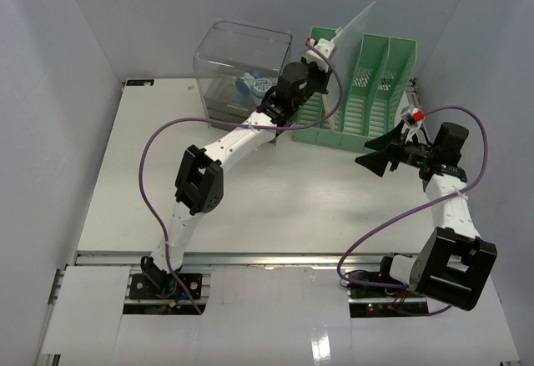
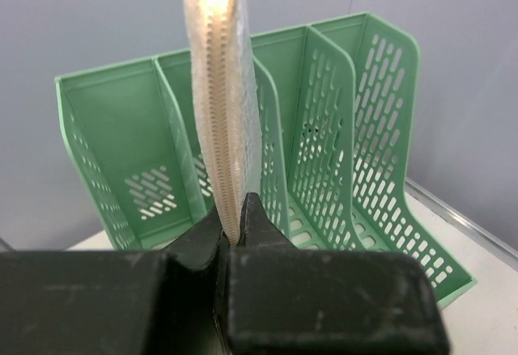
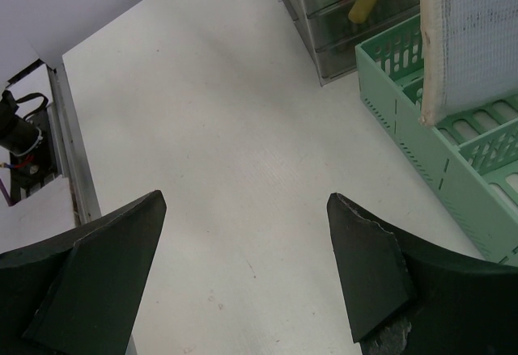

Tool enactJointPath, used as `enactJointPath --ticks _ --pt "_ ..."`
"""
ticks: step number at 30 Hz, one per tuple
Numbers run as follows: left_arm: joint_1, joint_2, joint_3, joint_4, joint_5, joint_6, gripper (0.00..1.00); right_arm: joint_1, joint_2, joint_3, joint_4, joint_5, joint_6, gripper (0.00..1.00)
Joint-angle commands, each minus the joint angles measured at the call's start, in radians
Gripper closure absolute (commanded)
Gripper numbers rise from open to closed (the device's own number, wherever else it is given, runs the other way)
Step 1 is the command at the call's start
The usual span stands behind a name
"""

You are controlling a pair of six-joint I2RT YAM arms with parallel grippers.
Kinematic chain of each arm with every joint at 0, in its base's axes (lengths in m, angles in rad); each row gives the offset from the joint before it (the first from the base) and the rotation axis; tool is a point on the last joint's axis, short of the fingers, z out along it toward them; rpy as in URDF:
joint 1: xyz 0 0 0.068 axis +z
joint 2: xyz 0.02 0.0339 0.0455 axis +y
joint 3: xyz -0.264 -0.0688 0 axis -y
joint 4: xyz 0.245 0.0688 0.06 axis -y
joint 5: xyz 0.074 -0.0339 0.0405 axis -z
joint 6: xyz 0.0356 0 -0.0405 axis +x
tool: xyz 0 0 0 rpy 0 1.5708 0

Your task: Organize the desk

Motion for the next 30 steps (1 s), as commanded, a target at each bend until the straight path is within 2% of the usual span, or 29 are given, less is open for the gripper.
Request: enactJointPath --ticks 1,5,14,20,25,30 --pt "-0.022 -0.119 0.010 0.130 -0.003 0.078 1.00 -0.007 0.011 -0.010 0.007 -0.032 -0.014 0.13" --pt "-0.032 -0.113 -0.011 0.150 -0.003 0.089 1.00 -0.009 0.013 -0.012 0.002 -0.032 -0.017 0.13" --pt "-0.033 -0.145 -0.185 0.245 0.000 0.033 1.00 -0.017 0.016 -0.009 -0.047 -0.035 -0.062 0.12" --pt "-0.033 -0.153 -0.207 0.246 0.023 0.010 1.00 -0.022 0.019 -0.007 -0.068 -0.040 -0.081 0.12" --pt "-0.036 -0.189 -0.223 0.210 0.056 -0.042 0.30 -0.022 0.020 0.003 -0.129 -0.035 -0.138 0.12" --pt "-0.038 -0.259 -0.236 0.149 0.140 -0.083 0.09 -0.022 0.022 0.028 -0.304 -0.009 -0.298 0.12"
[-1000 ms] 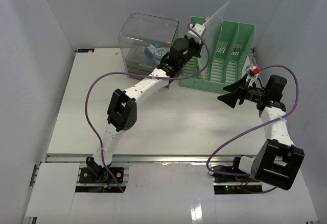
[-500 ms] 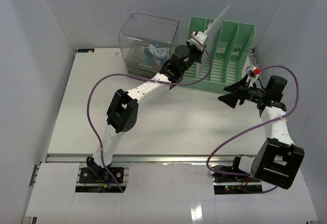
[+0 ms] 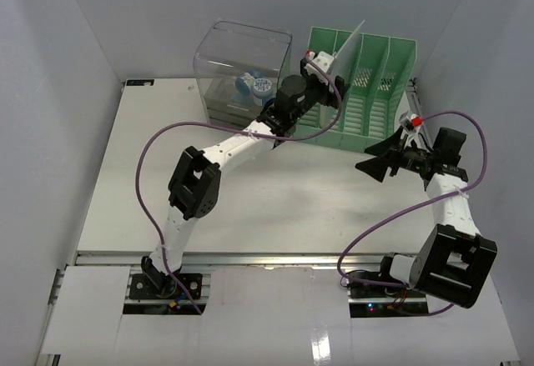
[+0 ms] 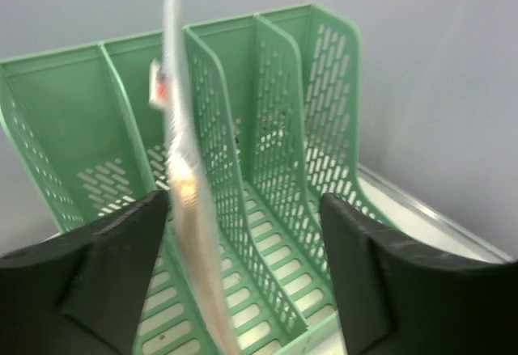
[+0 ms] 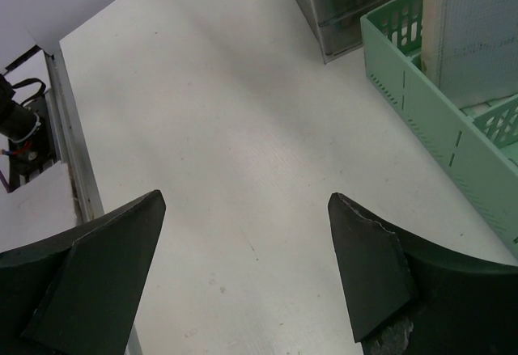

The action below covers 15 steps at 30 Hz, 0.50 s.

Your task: Organize the desk

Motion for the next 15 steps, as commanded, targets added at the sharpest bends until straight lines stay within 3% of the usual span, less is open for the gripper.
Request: enactJointPath --ticks 1,4,6,10,15 --pt "-0.009 -0.191 -0.019 -0.038 0.093 -0.055 0.07 -0.006 0.003 0.034 -0.206 0.016 -0.192 0.11" --pt "-0.009 -0.272 -0.060 -0.084 0.104 -0.069 0.02 -0.006 -0.007 0.043 -0.289 0.084 -0.260 0.03" --pt "-0.009 -0.365 -0.121 -0.106 0.121 -0.079 0.02 -0.006 -0.022 0.046 -0.308 0.160 -0.262 0.10" --pt "-0.009 -0.594 -0.276 -0.171 0.178 -0.117 0.02 -0.006 -0.093 0.025 -0.310 0.301 -0.256 0.10" --pt "-0.009 -0.915 -0.632 -0.242 0.195 -0.180 0.02 -0.006 -0.234 -0.007 -0.294 0.438 -0.212 0.10"
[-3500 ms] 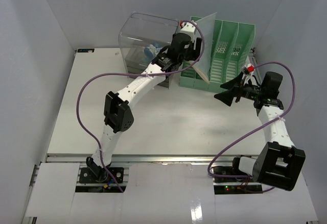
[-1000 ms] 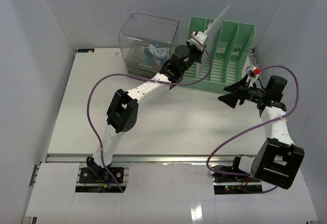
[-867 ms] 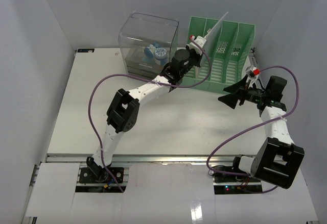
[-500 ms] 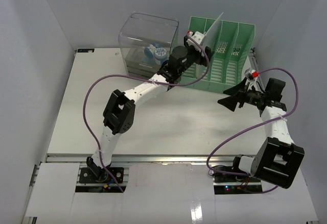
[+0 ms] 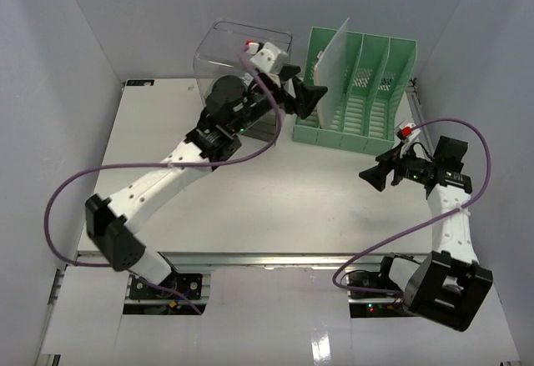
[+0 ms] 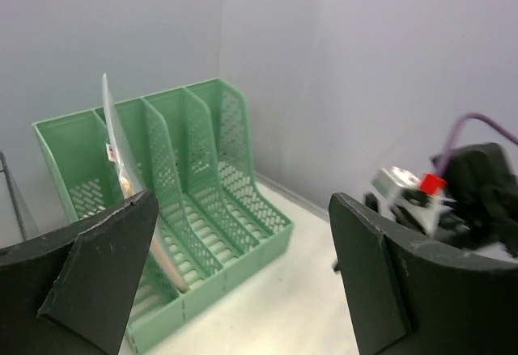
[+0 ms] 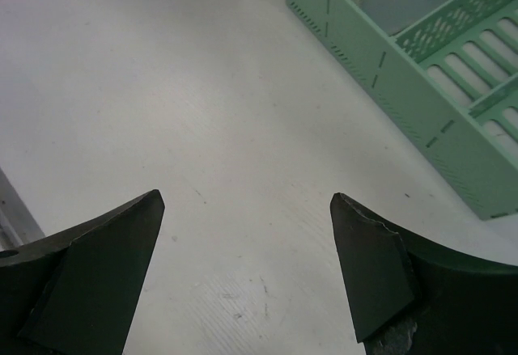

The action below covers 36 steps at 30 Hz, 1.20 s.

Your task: Organize the desk

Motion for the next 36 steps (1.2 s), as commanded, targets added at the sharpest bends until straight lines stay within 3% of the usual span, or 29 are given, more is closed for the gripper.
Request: enactJointPath --ticks 1,6,9,14,17,23,36 --pt "-0.004 -0.342 -0.322 -0.096 0.035 -0.078 0.02 -0.005 -0.129 -0.015 -0.008 0.166 0.031 0.10" --pt "-0.002 -0.723 -0.643 -0.244 -0.058 -0.128 0.02 -0.004 -0.236 -0.036 -0.005 0.229 0.130 0.10" --pt "-0.002 -0.884 -0.718 -0.333 -0.089 -0.147 0.02 -0.004 -0.279 -0.053 0.000 0.239 0.153 0.10" --pt "-0.001 -1.049 -0.809 -0.503 -0.155 -0.142 0.02 -0.004 -0.339 -0.114 0.110 0.326 0.355 0.10" --pt "-0.001 -1.091 -0.868 -0.551 -0.178 -0.133 0.02 -0.004 -0.346 -0.139 0.155 0.396 0.441 0.10" --pt "-0.001 -1.154 -0.980 -0.541 -0.185 -0.131 0.02 -0.004 -0.348 -0.195 0.189 0.481 0.442 0.10" --pt "-0.001 -1.139 -0.970 -0.544 -0.187 -0.110 0.02 -0.004 -0.364 -0.227 0.232 0.542 0.426 0.10"
